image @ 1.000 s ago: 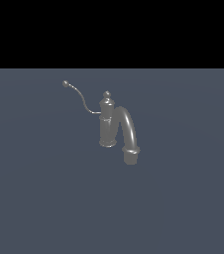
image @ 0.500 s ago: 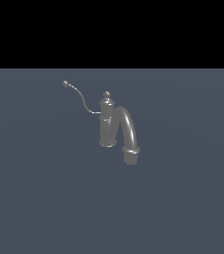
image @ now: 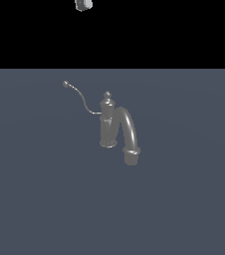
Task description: Turn on the faucet by rotating a designated handle.
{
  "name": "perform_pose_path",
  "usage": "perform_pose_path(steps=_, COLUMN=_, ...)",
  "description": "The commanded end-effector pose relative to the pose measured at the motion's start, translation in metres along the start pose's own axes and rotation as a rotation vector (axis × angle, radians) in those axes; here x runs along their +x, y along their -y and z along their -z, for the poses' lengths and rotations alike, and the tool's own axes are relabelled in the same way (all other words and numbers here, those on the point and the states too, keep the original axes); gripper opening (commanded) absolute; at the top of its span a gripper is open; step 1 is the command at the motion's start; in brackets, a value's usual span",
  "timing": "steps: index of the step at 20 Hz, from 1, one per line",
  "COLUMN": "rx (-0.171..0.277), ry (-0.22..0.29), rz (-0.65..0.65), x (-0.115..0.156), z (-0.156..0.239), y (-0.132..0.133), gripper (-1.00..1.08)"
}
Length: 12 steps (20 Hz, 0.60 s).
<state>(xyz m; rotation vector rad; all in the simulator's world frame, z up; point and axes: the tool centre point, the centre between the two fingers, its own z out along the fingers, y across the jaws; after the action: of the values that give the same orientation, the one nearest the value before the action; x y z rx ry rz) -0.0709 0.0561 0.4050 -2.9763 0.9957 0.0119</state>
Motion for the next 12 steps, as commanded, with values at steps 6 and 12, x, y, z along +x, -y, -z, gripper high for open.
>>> perform_pose_path(steps=6, rx=0.002, ry=0.000, rz=-0.168, x=0.018, z=-0.031, y=0.037, gripper=-1.00)
perform_pose_path(steps=12, rx=0.003, ry=0.000, rz=-0.302, x=0.030, z=-0.059, y=0.065, gripper=-1.00)
